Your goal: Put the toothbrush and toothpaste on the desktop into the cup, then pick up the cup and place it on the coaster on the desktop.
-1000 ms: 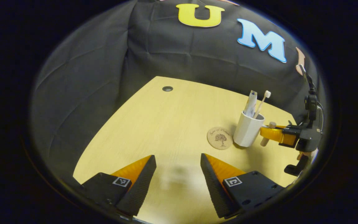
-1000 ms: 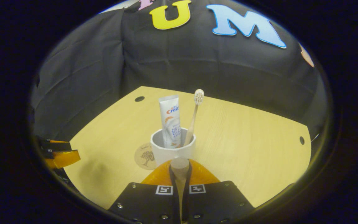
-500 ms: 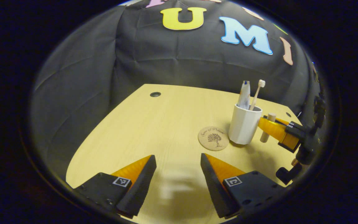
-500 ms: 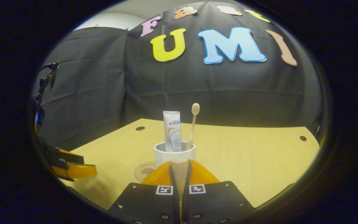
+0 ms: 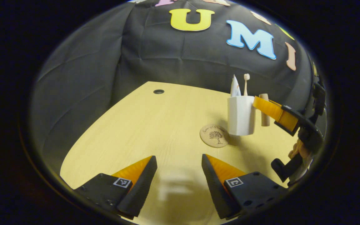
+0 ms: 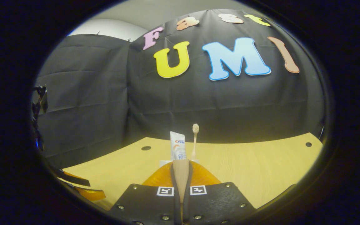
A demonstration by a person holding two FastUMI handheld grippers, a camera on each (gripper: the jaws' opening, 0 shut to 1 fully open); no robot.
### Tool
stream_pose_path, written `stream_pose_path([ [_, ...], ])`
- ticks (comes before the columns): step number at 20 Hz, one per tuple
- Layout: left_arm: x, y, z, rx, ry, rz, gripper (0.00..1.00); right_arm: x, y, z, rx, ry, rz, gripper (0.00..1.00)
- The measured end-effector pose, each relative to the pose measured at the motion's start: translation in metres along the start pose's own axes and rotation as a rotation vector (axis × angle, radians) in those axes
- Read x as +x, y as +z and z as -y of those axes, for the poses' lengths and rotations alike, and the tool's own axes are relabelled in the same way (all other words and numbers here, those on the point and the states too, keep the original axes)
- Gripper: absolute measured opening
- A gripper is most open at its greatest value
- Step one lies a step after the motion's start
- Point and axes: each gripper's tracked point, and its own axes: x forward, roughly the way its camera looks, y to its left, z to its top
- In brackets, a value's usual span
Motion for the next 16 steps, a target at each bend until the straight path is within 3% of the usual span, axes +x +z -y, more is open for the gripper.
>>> stream_pose_path([
  [7, 0.0, 0.005, -0.027, -0.013, 0.004, 0.012, 0.94, 0.037, -0.023, -0.045, -0.035, 0.042, -0.009, 0.04],
  [16, -0.002, 0.007, -0.024, -0.032, -0.003, -0.004, 0.97, 0.005, -0.047, -0.036, -0.043, 0.018, -0.084, 0.09],
])
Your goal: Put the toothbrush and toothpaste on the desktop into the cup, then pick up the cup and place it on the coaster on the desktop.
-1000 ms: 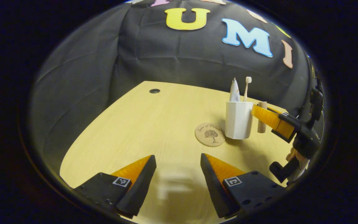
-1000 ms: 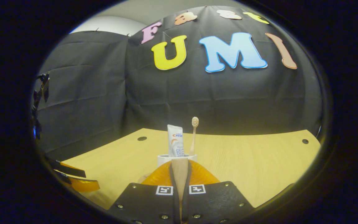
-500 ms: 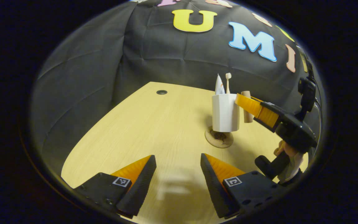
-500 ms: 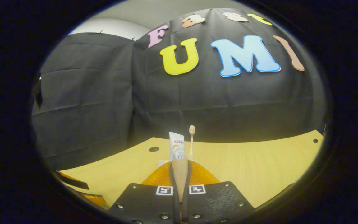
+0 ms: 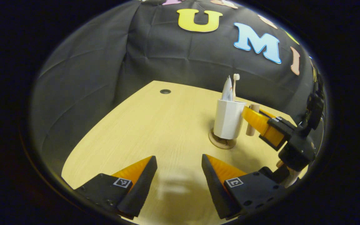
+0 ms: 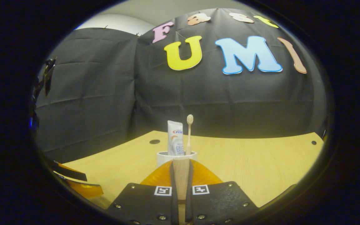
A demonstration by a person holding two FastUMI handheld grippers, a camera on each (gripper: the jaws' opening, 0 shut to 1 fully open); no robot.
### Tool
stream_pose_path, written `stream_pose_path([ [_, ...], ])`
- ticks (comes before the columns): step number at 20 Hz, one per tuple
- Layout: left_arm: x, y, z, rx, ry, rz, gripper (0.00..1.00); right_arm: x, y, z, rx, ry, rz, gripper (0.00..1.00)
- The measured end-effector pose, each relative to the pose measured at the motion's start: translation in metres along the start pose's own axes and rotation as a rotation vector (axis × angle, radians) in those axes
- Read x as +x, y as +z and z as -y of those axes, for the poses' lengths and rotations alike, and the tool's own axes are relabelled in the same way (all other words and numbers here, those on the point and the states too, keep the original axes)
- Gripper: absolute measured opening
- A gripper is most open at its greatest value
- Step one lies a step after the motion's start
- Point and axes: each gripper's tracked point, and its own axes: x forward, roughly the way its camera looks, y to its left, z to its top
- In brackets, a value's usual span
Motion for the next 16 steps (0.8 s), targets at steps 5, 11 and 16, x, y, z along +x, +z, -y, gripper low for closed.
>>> stream_pose_path([
  [5, -0.002, 0.022, 0.025, 0.008, -0.027, 0.039, 0.94, -0.016, -0.02, -0.001, -0.016, 0.008, -0.043, 0.14],
  [11, 0.0, 0.019, 0.035, -0.006, -0.026, 0.038, 0.94, -0.036, -0.032, 0.003, 0.001, 0.029, -0.063, 0.26],
  [16, -0.019, 0.049, 0.059, 0.007, -0.029, 0.096, 0.94, -0.072, 0.007, 0.008, 0.002, 0.02, -0.027, 0.3],
])
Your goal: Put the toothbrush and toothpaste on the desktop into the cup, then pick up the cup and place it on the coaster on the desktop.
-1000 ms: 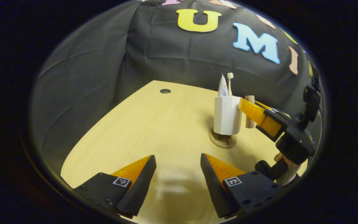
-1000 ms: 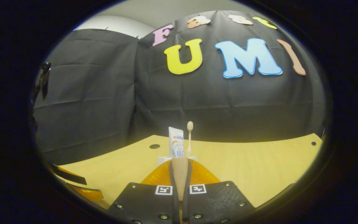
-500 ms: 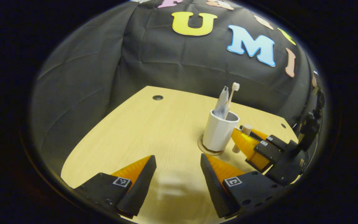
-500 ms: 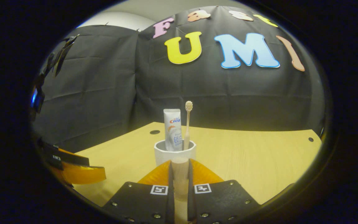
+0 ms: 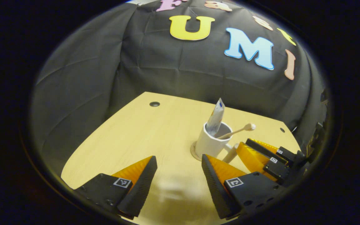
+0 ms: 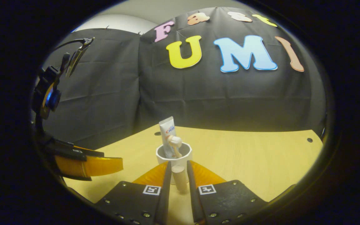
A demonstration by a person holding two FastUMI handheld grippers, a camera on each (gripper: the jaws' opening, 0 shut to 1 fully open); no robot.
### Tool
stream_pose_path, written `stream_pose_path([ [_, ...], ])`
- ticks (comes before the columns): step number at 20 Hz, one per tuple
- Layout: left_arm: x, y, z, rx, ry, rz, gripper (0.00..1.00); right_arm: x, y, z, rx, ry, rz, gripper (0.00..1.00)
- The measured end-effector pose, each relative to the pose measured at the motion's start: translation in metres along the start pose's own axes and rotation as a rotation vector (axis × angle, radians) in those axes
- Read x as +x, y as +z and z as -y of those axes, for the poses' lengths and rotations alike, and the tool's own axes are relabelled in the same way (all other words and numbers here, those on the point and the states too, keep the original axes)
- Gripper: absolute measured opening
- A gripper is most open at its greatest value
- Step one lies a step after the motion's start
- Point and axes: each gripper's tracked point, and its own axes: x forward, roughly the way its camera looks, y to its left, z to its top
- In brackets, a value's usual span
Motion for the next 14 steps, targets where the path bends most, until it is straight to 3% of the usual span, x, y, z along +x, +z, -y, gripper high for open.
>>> stream_pose_path([
  [3, -0.018, 0.047, 0.032, 0.021, -0.03, 0.08, 0.96, -0.033, 0.048, 0.021, 0.006, -0.056, 0.038, 0.3],
  [4, -0.025, 0.065, 0.042, 0.051, -0.037, 0.118, 0.93, -0.044, 0.069, 0.03, 0.003, -0.088, 0.056, 0.29],
  [14, -0.115, 0.229, 0.145, 0.185, -0.19, 0.413, 0.92, -0.128, 0.26, 0.107, 0.059, -0.333, 0.239, 0.29],
])
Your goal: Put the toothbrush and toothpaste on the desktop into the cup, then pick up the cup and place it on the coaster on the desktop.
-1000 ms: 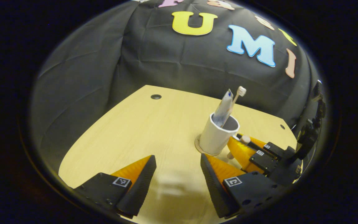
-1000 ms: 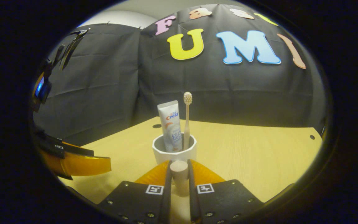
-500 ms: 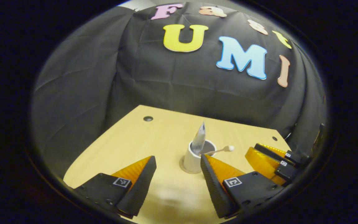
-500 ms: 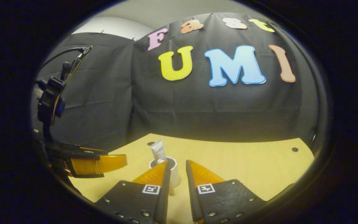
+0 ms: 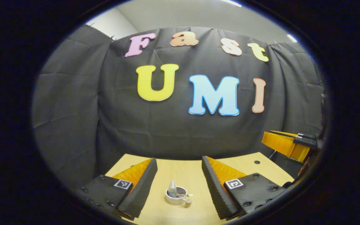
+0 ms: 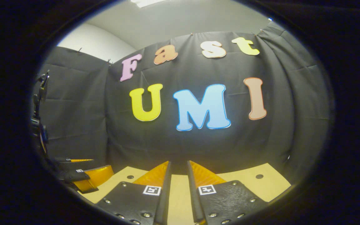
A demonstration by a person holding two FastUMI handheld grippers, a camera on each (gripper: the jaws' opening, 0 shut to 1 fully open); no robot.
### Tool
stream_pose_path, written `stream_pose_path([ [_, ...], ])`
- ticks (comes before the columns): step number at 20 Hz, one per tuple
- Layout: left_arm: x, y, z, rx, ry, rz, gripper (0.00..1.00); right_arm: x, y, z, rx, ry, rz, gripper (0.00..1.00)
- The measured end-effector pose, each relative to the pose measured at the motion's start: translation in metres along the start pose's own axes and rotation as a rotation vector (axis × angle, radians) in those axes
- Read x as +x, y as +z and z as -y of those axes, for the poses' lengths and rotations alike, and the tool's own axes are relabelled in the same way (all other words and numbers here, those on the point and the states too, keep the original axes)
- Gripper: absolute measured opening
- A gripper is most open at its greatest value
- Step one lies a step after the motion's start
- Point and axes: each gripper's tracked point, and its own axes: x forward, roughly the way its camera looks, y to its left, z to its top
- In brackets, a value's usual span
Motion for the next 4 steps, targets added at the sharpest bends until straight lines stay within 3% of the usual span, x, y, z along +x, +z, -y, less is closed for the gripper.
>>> stream_pose_path([
  [1, 0.001, 0.012, 0.006, 0.007, -0.018, 0.02, 0.93, 0.0, 0.009, 0.003, 0.004, -0.015, 0.009, 0.3],
  [2, -0.003, 0.025, 0.017, -0.004, -0.042, 0.034, 0.92, 0.0, 0.017, 0.005, -0.011, -0.029, 0.013, 0.46],
  [3, -0.003, 0.033, 0.025, -0.012, -0.054, 0.042, 0.89, -0.003, 0.022, 0.008, -0.023, -0.04, 0.022, 0.53],
  [4, 0.0, 0.046, 0.035, -0.011, -0.066, 0.063, 0.92, -0.004, 0.031, 0.008, -0.02, -0.053, 0.029, 0.53],
])
